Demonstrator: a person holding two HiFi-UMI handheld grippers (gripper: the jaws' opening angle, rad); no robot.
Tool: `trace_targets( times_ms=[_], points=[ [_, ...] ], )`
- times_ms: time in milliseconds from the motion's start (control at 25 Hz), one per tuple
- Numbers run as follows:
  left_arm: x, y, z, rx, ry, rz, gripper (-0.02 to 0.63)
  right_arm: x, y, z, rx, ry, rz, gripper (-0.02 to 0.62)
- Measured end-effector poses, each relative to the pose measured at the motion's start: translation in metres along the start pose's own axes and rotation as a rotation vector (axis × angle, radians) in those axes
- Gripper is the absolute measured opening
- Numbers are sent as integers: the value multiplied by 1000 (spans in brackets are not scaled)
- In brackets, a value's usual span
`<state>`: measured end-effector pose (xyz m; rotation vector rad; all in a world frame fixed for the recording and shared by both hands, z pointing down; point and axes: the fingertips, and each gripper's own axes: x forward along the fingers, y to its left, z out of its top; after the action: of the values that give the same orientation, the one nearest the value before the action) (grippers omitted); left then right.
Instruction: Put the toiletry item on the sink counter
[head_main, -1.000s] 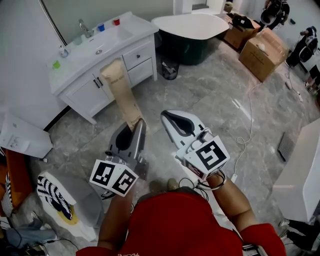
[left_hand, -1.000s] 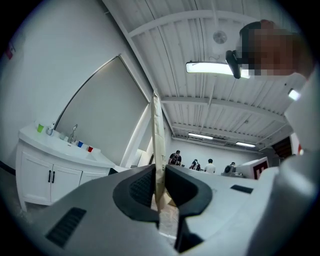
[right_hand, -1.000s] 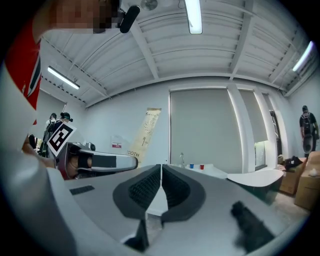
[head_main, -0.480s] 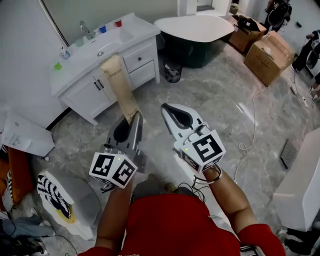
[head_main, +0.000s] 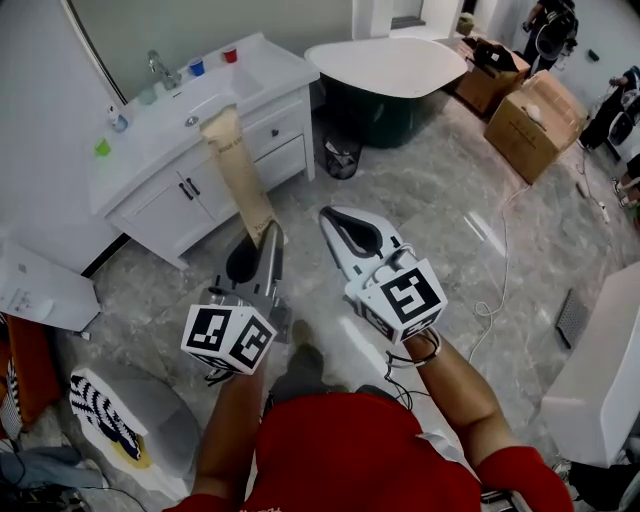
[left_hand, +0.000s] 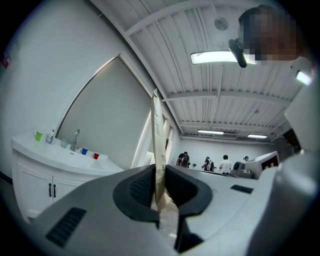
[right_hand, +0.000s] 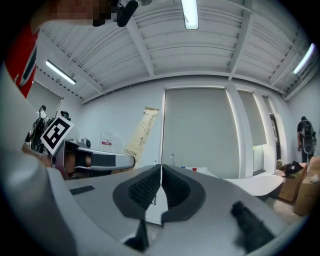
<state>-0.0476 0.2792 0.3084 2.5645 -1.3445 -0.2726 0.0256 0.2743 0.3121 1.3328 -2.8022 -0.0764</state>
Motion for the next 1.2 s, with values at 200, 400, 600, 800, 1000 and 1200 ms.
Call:
trace_targets(
  times_ms=[200, 400, 600, 800, 1000, 1200],
  points=[
    [57, 46, 12, 12, -2, -6, 60, 64, -35, 5, 3, -38, -11, 29],
    [112, 103, 25, 20, 12, -26, 60, 131, -75, -4, 2, -14, -38, 29],
    [156, 147, 34, 12, 19, -42, 60, 184, -103, -7, 7, -8, -62, 29],
    [190, 180, 36, 2, 30, -52, 60, 225, -124, -7, 18, -21, -80, 29],
    [218, 202, 33, -2, 45, -60, 60, 255, -144, -13, 15, -18, -91, 29],
    [251, 226, 30, -5, 45, -38, 60, 289, -170, -19, 9, -24, -77, 29]
  ],
)
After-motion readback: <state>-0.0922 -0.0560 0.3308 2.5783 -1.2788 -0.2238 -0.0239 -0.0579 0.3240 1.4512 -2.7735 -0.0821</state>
